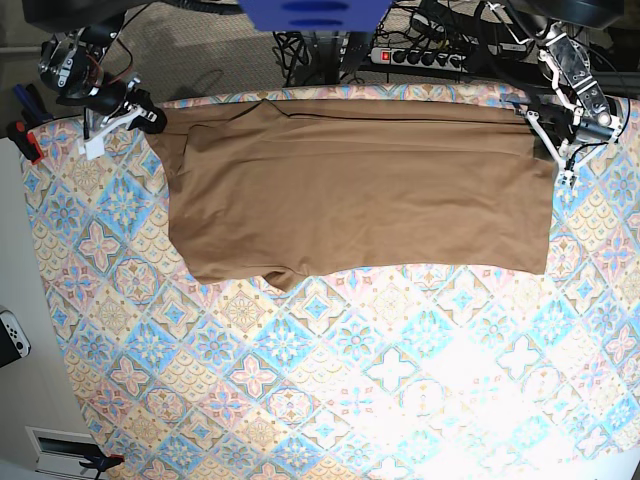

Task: Layout the t-shirt on the table in an organized manner, then fold the t-shirt properly
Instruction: 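Drag the folded shirt toward the robot with both grippers, then release the edge and move both grippers to the shirt's opposite corners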

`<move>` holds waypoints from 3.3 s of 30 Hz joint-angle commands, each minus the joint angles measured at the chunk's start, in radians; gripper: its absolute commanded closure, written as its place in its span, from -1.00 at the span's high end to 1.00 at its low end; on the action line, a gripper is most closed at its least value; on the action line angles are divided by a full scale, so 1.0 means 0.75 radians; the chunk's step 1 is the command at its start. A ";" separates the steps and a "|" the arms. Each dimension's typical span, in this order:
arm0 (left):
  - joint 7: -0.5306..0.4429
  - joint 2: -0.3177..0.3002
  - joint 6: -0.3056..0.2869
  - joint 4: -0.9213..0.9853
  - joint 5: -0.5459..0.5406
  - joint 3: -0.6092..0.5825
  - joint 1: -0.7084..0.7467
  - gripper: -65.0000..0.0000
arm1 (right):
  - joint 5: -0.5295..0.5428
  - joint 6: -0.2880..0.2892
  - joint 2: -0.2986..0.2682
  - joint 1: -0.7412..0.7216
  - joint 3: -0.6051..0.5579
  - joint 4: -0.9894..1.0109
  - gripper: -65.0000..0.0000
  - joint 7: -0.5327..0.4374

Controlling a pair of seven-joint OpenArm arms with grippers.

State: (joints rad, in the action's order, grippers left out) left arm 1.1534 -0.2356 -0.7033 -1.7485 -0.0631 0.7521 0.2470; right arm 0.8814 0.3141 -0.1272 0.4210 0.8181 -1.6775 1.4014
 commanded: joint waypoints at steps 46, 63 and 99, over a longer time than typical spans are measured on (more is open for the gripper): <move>-0.002 0.149 0.007 -0.307 0.059 0.193 -0.365 -0.25 | -0.022 -0.007 -0.118 -0.386 -0.036 -0.142 -0.08 -0.018; -0.002 0.221 0.007 -0.245 0.273 -0.042 -0.480 -0.25 | -0.538 0.002 -0.157 -0.918 -0.623 0.294 -0.08 -0.124; -0.005 0.221 0.007 -0.237 0.275 -0.044 -0.480 -0.26 | -0.556 0.100 -0.290 -1.133 -0.930 0.930 -0.14 -0.466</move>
State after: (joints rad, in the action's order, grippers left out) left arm 1.1633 -0.0612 -0.7033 -1.9125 0.1436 0.7208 -0.0971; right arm 0.4519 0.3843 -0.3355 -0.4099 0.1188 -0.9676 1.0473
